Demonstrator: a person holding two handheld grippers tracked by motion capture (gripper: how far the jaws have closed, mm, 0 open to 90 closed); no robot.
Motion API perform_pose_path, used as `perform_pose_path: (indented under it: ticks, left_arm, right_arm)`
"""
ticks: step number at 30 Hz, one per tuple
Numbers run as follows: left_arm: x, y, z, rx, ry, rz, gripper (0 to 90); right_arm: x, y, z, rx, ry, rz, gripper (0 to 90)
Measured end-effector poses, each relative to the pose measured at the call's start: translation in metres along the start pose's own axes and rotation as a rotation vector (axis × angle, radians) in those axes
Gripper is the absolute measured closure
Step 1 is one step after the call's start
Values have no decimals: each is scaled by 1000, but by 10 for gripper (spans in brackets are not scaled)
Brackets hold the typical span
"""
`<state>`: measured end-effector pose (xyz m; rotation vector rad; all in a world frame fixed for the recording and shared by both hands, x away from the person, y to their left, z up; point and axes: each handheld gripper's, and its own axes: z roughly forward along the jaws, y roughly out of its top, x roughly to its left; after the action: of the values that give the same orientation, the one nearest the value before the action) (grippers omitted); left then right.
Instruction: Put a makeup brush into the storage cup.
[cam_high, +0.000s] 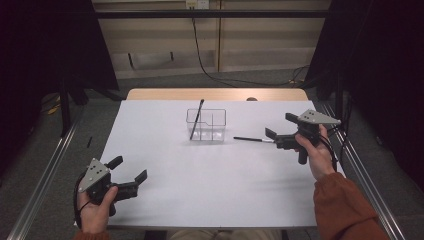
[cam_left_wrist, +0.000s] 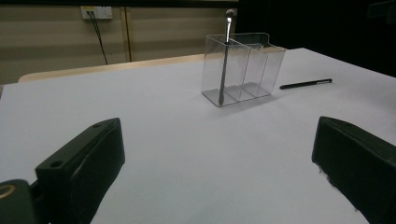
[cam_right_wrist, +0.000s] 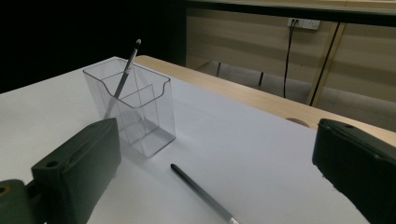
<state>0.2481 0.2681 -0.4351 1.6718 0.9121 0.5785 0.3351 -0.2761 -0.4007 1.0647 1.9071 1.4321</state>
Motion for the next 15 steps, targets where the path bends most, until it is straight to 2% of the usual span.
perform_pose_path:
  ticks: [6,8,10,15]
  left_arm:
    - [0,0,-1,2,1,3,25]
    - [0,1,-2,4,1,7,25]
    - [-1,1,-2,2,-1,7,25]
    - [-1,0,0,8,-8,9,25]
  right_arm:
    - [-2,7,15,28,4,-20,5]
    - [-4,8,20,41,-3,-11,7]
    - [-5,9,25,61,-15,-35,6]
    - [-10,19,31,79,-18,-25,4]
